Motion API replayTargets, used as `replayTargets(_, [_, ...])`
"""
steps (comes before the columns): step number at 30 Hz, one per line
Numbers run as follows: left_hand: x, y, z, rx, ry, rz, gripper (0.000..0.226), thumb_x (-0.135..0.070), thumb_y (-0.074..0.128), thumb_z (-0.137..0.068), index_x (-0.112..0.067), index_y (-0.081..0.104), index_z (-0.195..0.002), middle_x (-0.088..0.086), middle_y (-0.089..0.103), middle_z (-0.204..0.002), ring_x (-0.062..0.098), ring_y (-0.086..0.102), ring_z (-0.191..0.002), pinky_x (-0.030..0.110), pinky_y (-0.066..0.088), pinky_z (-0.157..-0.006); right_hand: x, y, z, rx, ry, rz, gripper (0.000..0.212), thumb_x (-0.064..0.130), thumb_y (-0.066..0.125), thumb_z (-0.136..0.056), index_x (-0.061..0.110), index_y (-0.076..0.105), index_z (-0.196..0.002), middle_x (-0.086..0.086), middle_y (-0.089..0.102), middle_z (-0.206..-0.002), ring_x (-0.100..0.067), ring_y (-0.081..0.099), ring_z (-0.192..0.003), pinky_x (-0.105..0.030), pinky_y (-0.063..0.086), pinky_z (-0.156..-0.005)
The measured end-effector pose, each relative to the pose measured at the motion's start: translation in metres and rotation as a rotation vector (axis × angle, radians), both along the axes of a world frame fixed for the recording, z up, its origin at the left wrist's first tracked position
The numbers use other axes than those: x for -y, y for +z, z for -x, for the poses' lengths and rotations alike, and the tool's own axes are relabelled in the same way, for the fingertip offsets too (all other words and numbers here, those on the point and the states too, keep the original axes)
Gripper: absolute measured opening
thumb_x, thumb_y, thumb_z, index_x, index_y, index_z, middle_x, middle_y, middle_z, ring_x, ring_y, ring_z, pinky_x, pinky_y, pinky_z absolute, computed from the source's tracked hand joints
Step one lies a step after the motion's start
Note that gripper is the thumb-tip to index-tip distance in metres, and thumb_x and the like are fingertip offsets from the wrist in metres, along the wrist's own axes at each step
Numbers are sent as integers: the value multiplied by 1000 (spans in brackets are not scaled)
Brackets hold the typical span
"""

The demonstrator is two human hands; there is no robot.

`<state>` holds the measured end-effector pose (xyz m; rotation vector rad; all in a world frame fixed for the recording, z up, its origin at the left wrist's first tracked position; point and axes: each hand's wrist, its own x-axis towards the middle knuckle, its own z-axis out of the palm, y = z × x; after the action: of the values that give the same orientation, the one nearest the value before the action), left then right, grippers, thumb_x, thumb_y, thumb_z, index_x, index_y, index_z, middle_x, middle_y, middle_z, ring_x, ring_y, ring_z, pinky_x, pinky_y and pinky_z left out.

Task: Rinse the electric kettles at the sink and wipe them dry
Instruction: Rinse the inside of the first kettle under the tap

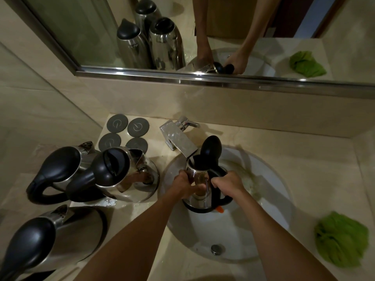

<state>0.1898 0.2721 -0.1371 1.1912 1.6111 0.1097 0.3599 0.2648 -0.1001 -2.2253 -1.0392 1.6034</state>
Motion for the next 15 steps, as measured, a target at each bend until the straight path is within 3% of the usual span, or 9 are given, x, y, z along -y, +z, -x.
replayTargets(5, [0, 1, 1, -9, -16, -2, 69, -31, 80, -80, -12, 41, -134, 3, 58, -125, 18, 53, -120, 25, 43, -87, 0, 0, 1, 1, -5, -4, 17, 12, 67, -71, 10, 59, -85, -5, 58, -69, -18, 58, -63, -28, 44, -55])
replayTargets(10, [-1, 1, 1, -29, -21, 2, 72, -34, 80, -80, -13, 39, -135, 1, 56, -121, 10, 48, -104, 20, 39, -77, 2, 1, 1, -13, -35, 2, 20, 11, 67, -72, 8, 60, -90, -6, 59, -71, -18, 59, -62, -27, 44, -54])
replayTargets(15, [-1, 0, 2, -30, -33, 0, 71, -36, 80, -79, -14, 40, -134, 2, 58, -122, 12, 52, -110, 22, 40, -79, 3, 0, 0, -20, -39, -7, 16, 11, 66, -72, 10, 58, -85, -5, 58, -70, -17, 58, -62, -27, 44, -54])
